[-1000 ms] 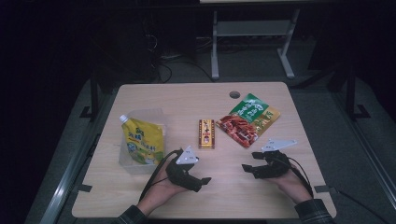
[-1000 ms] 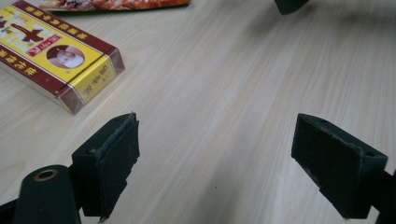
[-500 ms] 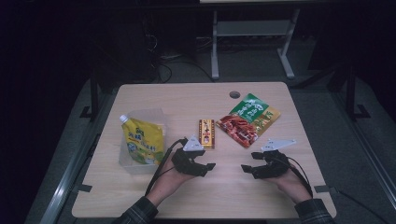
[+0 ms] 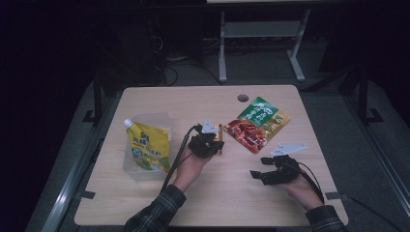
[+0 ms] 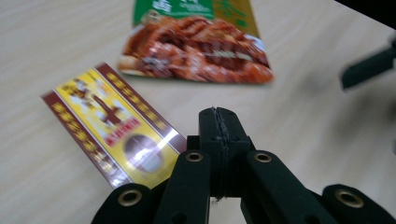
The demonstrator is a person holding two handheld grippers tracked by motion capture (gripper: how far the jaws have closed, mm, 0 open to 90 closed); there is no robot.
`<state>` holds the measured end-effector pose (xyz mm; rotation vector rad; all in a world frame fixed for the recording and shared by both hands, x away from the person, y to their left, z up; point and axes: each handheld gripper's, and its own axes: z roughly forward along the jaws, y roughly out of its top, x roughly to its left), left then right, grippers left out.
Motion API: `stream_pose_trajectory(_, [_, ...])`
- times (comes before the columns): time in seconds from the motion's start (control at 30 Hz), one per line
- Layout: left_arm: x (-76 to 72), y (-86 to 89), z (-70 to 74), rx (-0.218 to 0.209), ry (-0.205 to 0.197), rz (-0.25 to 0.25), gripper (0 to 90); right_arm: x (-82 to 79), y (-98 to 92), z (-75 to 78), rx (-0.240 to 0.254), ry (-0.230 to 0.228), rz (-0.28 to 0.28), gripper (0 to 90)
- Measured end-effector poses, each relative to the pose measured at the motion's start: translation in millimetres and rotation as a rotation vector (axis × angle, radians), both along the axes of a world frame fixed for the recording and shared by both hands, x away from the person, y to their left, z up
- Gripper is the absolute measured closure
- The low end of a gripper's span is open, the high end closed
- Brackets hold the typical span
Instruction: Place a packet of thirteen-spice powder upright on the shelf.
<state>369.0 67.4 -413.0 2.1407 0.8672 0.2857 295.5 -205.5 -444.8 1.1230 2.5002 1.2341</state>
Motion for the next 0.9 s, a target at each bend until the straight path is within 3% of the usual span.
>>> stream_pose_trajectory(0.1, [11.3,-1.6,0.9,-0.010,-0.001,0.031,89.8,-0.2,0.4,-0.2,0.001,0.001,0.006,28.3])
stream_pose_trajectory(0.2, [29.7,-6.3,0.1,0.008,-0.026,0.067,89.8,-0.2,1.6,-0.2,0.004,0.005,0.013,28.3])
stream_pose_trajectory(0.3, [40.2,-7.8,-2.0,0.018,-0.017,0.086,89.8,-0.7,2.7,0.2,0.007,0.005,0.018,28.3])
stream_pose_trajectory(0.4, [62.0,-12.4,-7.7,0.032,-0.006,0.131,89.9,-0.7,3.2,0.4,0.007,-0.001,0.025,28.2])
stream_pose_trajectory(0.63, [89.6,-15.0,-15.1,0.057,-0.006,0.194,89.9,-0.5,3.5,-0.5,0.016,0.008,0.034,28.2])
stream_pose_trajectory(0.67, [96.9,-16.8,-18.1,0.091,-0.009,0.211,89.9,-0.2,3.4,-0.6,0.018,0.012,0.034,28.3])
stream_pose_trajectory(0.9, [111.7,-17.0,-30.2,0.132,0.017,0.235,89.9,0.9,2.0,-1.4,0.016,0.005,0.038,28.3])
